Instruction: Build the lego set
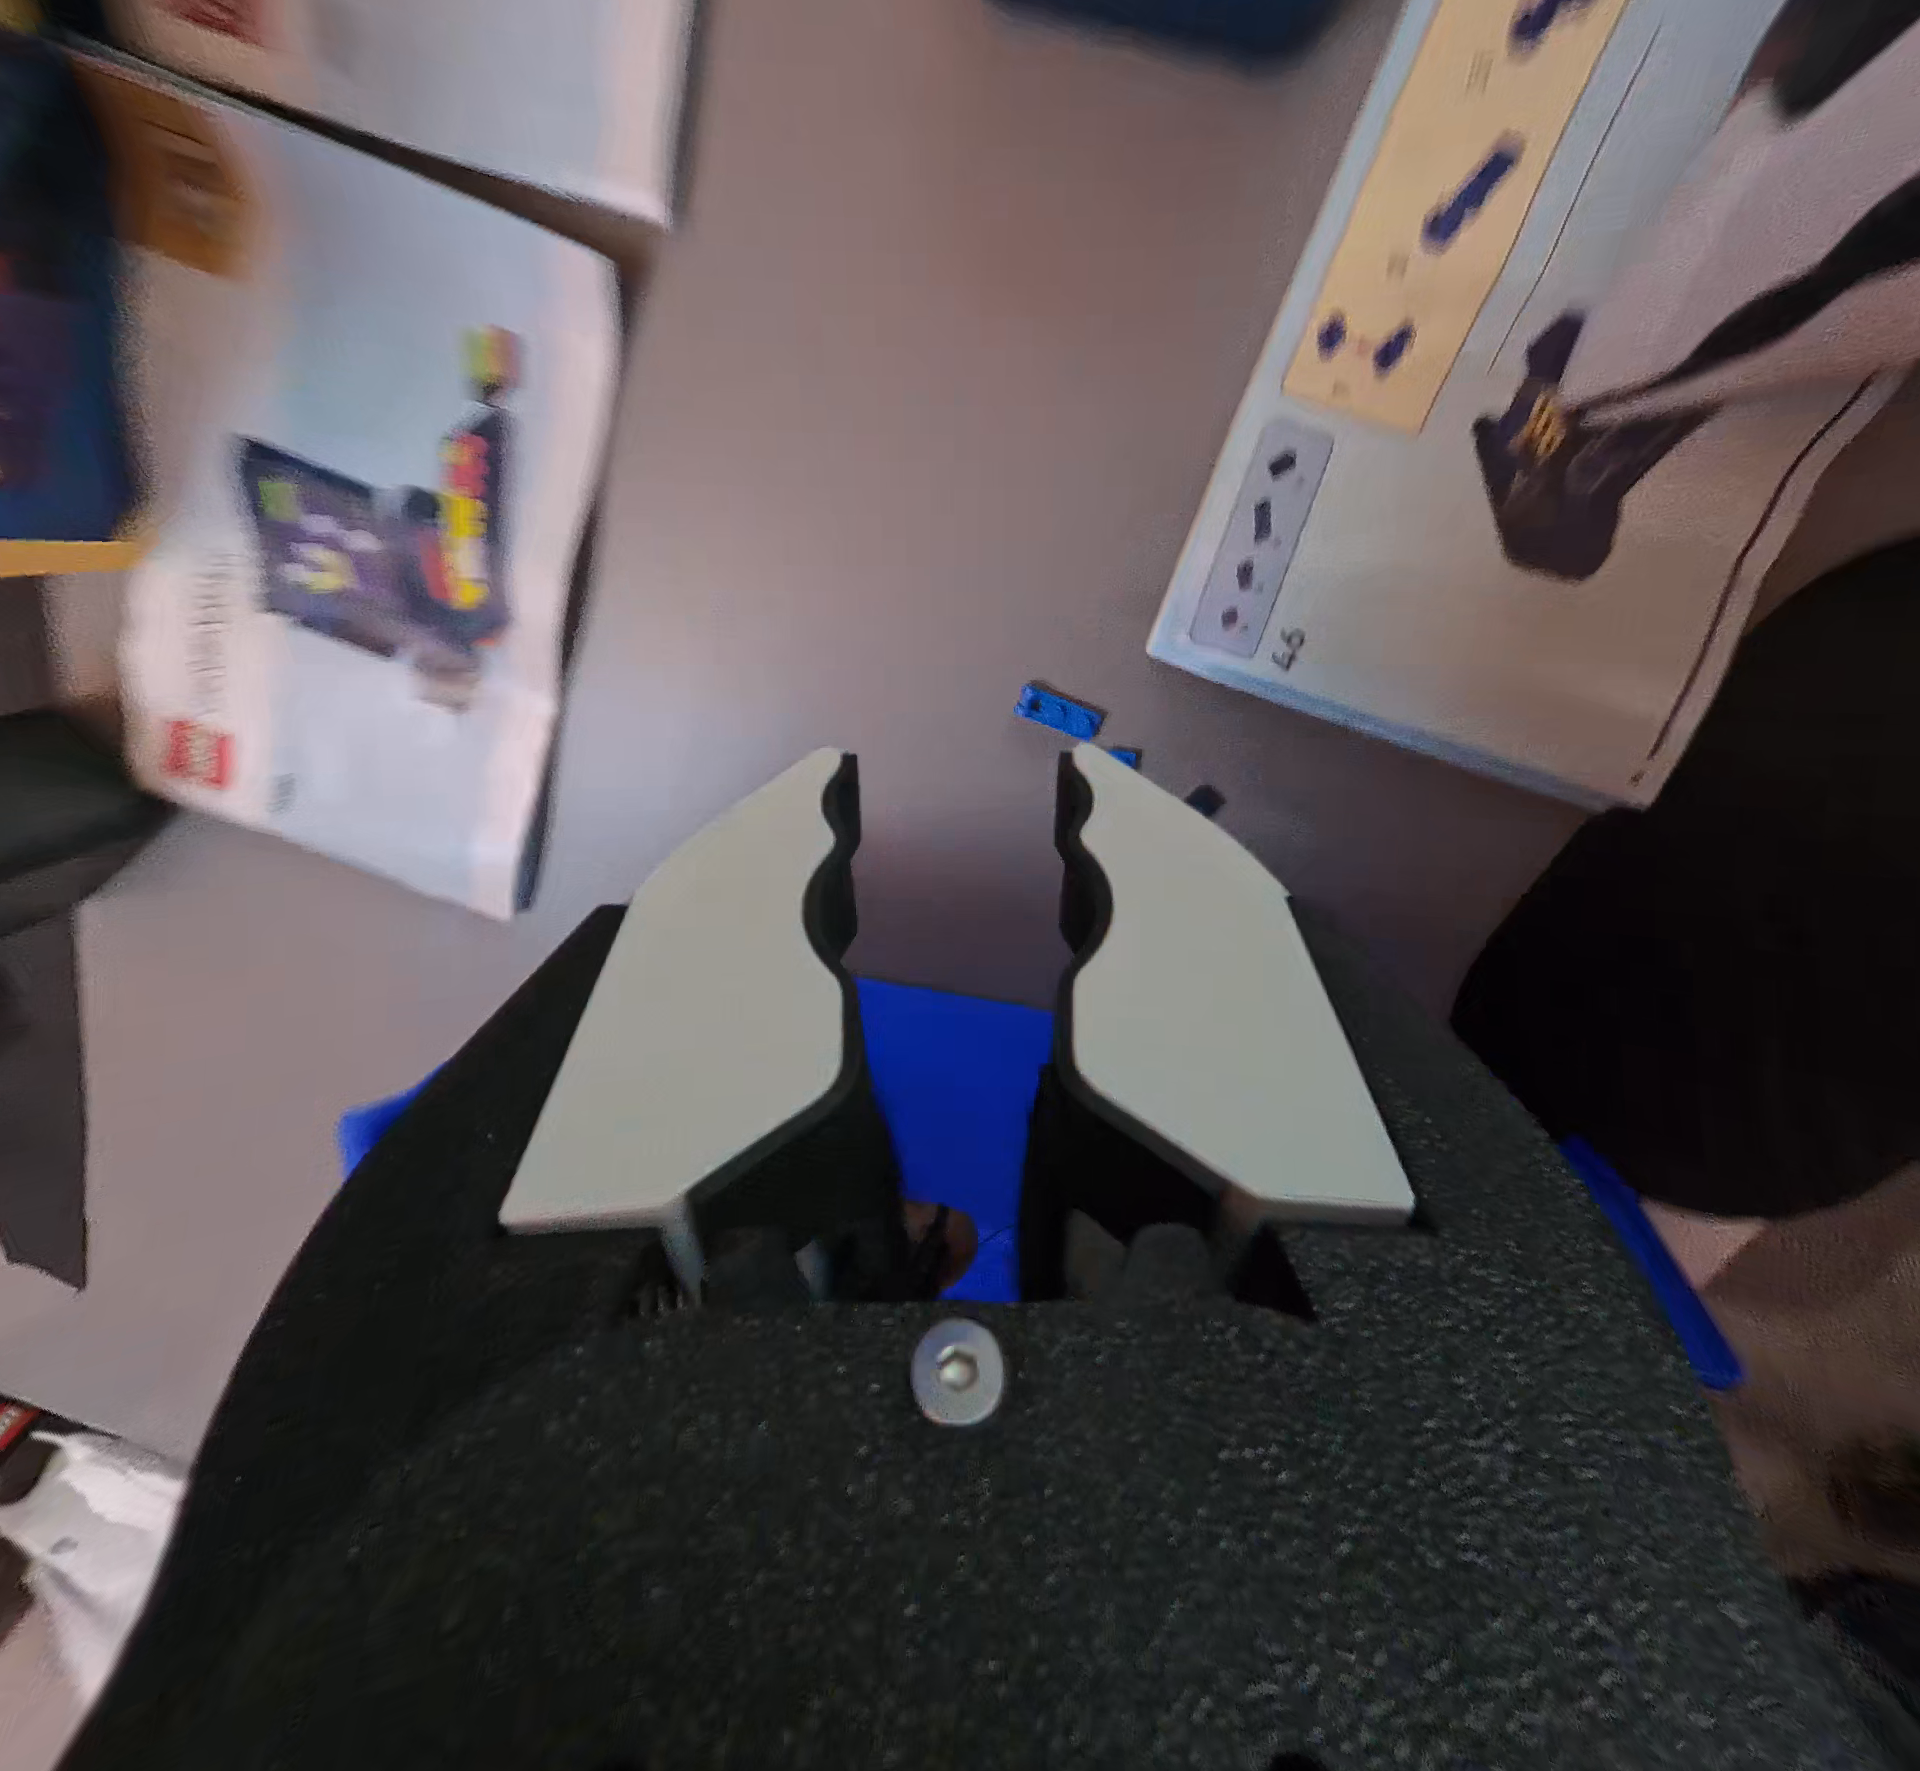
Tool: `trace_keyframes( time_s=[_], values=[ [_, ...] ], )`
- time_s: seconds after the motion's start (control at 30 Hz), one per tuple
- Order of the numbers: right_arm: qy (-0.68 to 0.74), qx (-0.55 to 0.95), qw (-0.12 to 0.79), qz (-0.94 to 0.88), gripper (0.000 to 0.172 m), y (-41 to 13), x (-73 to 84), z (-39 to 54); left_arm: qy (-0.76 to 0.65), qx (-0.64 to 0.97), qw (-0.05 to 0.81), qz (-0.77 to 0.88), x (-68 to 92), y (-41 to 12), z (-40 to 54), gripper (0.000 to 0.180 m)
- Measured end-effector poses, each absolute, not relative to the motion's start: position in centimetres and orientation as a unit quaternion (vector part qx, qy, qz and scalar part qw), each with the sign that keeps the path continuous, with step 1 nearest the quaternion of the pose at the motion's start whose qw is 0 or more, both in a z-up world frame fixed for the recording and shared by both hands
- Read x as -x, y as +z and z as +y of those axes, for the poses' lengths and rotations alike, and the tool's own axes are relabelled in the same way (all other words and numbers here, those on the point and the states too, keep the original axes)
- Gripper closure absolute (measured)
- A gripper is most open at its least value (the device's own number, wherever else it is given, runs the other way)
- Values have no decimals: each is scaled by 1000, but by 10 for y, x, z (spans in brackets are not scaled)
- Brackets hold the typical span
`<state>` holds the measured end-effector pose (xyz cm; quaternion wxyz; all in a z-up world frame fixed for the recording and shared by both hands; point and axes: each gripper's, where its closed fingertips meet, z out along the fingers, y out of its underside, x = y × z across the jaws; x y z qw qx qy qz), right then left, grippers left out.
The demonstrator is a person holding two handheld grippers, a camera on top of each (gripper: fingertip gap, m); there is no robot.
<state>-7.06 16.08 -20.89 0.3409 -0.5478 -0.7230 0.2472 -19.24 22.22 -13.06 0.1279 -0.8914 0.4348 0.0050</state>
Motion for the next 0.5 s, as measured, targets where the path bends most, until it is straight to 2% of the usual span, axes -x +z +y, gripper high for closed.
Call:
trace_keyframes(
  time_s=[0.1, 0.17, 0.3, 0.5],
  values=[
    [247, 548, 341, -723, 172, -209, 71, 161, 12, 888, 251, 385, 203, -81, 214, 144],
    [248, 548, 340, -723, 172, -209, 71, 161, 28, 888, 286, 359, 219, -65, 194, 144],
    [246, 547, 341, -723, 172, -209, 71, 161, 47, 918, 253, 300, 258, -78, 142, 146],
    [248, 548, 340, -723, 172, -209, 71, 161, 9, 955, 183, 235, 282, -131, 91, 149]
  ],
)
